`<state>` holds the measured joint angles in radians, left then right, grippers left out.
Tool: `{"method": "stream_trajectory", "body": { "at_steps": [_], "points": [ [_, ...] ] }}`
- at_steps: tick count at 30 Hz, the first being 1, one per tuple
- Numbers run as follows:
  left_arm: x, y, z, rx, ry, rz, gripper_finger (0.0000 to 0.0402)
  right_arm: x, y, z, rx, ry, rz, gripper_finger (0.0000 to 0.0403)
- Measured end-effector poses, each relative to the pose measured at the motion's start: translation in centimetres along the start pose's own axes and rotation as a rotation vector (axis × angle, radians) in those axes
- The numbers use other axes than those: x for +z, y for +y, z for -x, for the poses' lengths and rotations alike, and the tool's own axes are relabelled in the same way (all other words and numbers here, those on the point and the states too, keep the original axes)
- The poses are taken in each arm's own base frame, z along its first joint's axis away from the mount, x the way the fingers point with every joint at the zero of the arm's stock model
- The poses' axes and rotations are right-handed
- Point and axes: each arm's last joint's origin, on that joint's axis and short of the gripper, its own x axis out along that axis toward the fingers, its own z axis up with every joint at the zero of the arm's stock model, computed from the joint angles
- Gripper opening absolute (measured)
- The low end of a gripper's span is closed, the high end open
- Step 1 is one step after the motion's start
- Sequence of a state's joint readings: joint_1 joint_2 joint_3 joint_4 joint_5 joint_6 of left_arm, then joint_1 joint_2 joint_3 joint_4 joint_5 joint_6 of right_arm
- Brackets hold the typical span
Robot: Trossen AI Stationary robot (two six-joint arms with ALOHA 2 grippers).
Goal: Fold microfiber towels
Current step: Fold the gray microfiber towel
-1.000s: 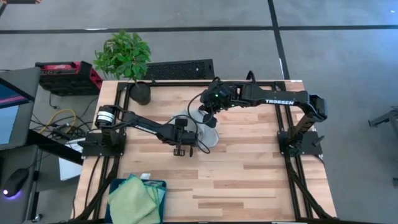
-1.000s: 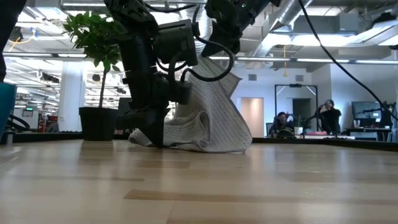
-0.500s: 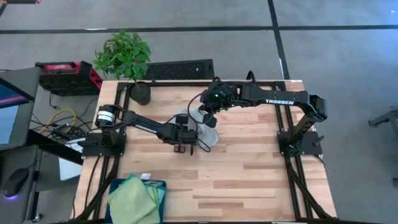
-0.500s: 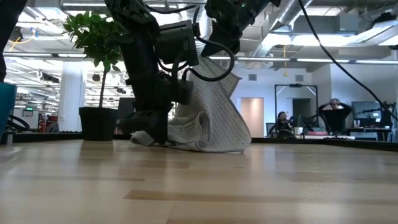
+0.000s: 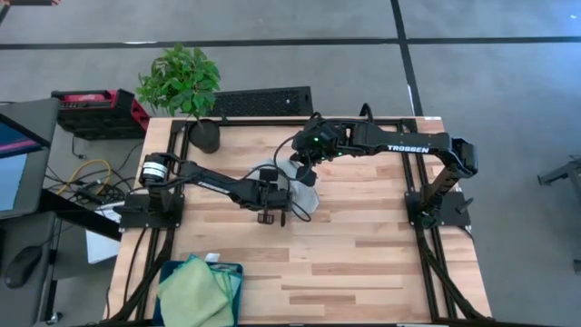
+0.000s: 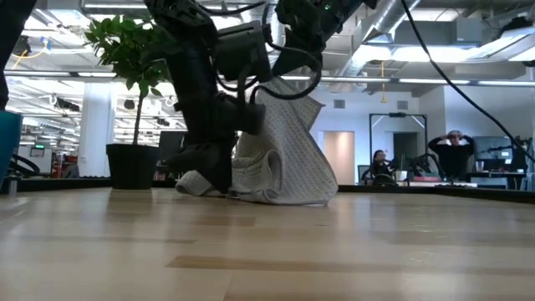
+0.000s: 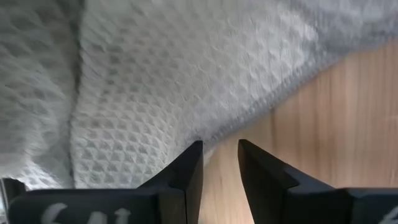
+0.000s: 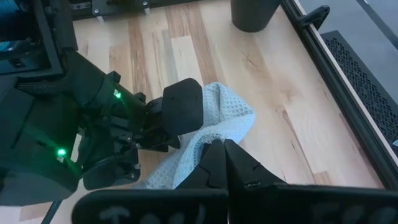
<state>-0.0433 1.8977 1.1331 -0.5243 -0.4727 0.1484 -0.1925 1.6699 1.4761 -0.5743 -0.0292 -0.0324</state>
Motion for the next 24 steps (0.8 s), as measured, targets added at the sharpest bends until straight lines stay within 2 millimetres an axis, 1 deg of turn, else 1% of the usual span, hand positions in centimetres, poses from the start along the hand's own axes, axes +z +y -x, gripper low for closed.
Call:
{"method": "stream_trajectory", "body": {
  "at_steps": [6,11,18,24],
  "points": [
    [1.6,0.7,1.1,0.011,-0.073,-0.007,0.0095,0.0,0.0,0.0,0.0,0.0,0.0,0.0002],
    [1.5,1.2,0.9,0.006,-0.066,-0.022,0.0095,0.0,0.0,0.0,0.0,0.001,0.0,0.0002],
    [1.5,1.4,0.4,-0.081,-0.071,-0.031,0.0095,0.0,0.0,0.0,0.0,0.001,0.002,0.0002],
    [1.5,1.5,0.3,-0.072,-0.075,-0.067,0.0095,0.0,0.0,0.0,0.001,0.001,0.003,0.0002]
  ]
}}
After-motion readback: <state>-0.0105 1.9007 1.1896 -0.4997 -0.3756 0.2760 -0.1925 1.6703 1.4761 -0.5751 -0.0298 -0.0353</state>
